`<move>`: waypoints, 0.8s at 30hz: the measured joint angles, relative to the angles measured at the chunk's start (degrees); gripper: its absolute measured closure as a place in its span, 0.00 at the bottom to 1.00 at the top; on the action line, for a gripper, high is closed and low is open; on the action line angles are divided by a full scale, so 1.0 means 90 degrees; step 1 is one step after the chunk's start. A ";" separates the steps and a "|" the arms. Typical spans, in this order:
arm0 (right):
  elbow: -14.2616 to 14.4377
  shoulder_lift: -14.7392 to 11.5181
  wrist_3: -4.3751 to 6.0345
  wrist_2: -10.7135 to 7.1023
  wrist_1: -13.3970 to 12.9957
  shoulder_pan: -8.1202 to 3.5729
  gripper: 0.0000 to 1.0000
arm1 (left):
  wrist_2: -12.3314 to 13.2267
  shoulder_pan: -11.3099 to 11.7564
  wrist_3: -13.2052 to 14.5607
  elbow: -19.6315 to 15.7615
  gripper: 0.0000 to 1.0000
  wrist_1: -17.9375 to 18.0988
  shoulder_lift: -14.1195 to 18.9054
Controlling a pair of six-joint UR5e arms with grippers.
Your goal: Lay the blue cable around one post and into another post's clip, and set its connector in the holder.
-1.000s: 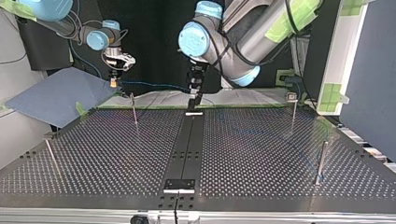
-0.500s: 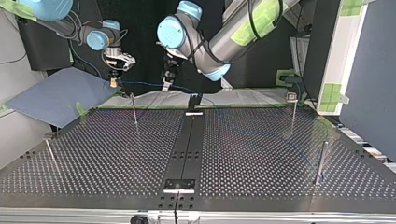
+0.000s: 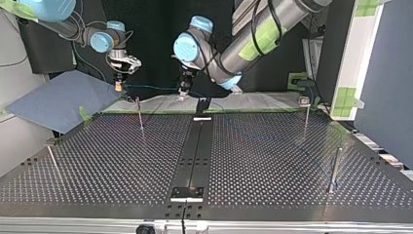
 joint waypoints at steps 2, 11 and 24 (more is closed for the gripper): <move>0.0000 0.0000 0.0000 0.0007 0.0001 -0.0002 1.00 | -0.0014 0.0036 0.0086 0.0000 0.01 0.0111 -0.0107; 0.0000 -0.0001 0.0000 0.0012 0.0002 -0.0003 1.00 | -0.0074 0.0042 0.0420 0.0060 0.01 0.0587 -0.0587; 0.0000 0.0000 0.0005 0.0117 -0.0002 -0.0043 1.00 | -0.0071 0.0131 0.0523 0.0141 0.01 0.1296 -0.1293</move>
